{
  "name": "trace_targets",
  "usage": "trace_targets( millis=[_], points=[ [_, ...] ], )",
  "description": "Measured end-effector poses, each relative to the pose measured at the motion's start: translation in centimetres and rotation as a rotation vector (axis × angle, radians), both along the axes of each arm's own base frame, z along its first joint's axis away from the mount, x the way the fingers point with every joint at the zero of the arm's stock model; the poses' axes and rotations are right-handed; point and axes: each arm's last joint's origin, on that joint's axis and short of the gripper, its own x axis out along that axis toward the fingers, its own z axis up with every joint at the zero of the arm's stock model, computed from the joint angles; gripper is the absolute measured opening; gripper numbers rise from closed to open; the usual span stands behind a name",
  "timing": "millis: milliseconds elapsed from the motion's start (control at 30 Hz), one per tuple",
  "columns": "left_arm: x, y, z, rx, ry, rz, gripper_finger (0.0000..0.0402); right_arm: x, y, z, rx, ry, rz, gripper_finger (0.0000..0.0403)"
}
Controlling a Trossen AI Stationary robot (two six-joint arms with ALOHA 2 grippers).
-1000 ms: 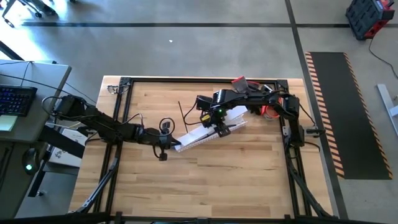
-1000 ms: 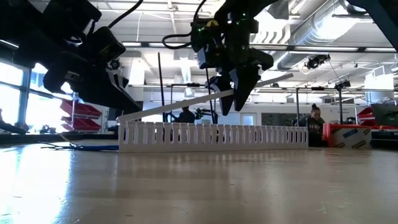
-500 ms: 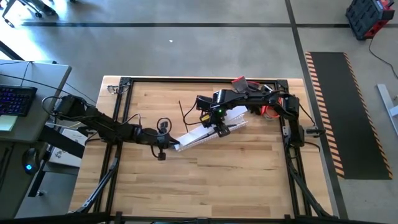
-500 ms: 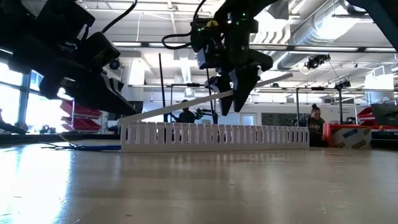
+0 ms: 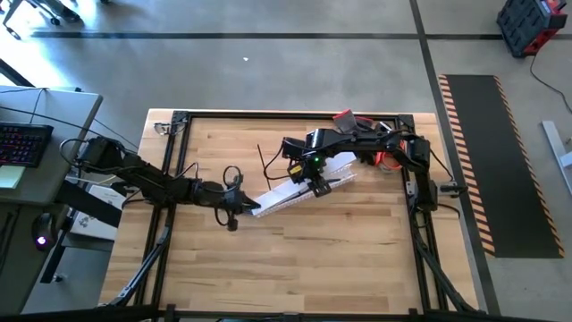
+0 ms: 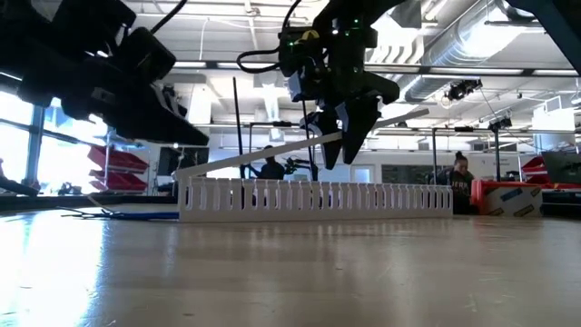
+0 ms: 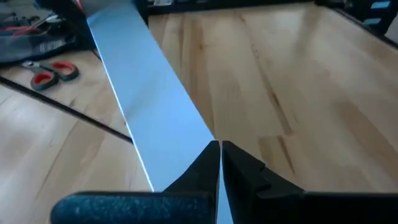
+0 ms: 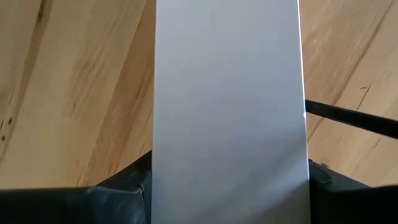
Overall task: Ziptie cables
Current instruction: Close the white cable duct
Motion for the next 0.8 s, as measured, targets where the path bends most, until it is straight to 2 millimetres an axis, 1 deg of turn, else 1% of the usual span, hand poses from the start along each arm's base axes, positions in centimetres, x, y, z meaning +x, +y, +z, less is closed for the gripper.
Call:
trace_targets(
  millis=[200,300,633,800],
  points=[
    [0.4,1.2,0.2,-0.029,-0.006,0.001,0.0000,0.0,0.0,0.0,-0.012,0.002,0.000,0.0195],
    [0.5,1.6,-0.1,-0.056,0.013,-0.006,0.0000,0.0,0.0,0.0,-0.012,0.003,0.000,0.0195],
    [1.4,1.4,-2.8,-0.085,0.065,-0.010,0.0000,-0.1,0.0,0.0,-0.017,0.014,0.006,0.0195],
    [1.4,1.4,-4.5,-0.091,0.134,0.006,0.0000,0.0,0.0,-0.1,-0.020,0.009,-0.007,0.0195]
  ],
)
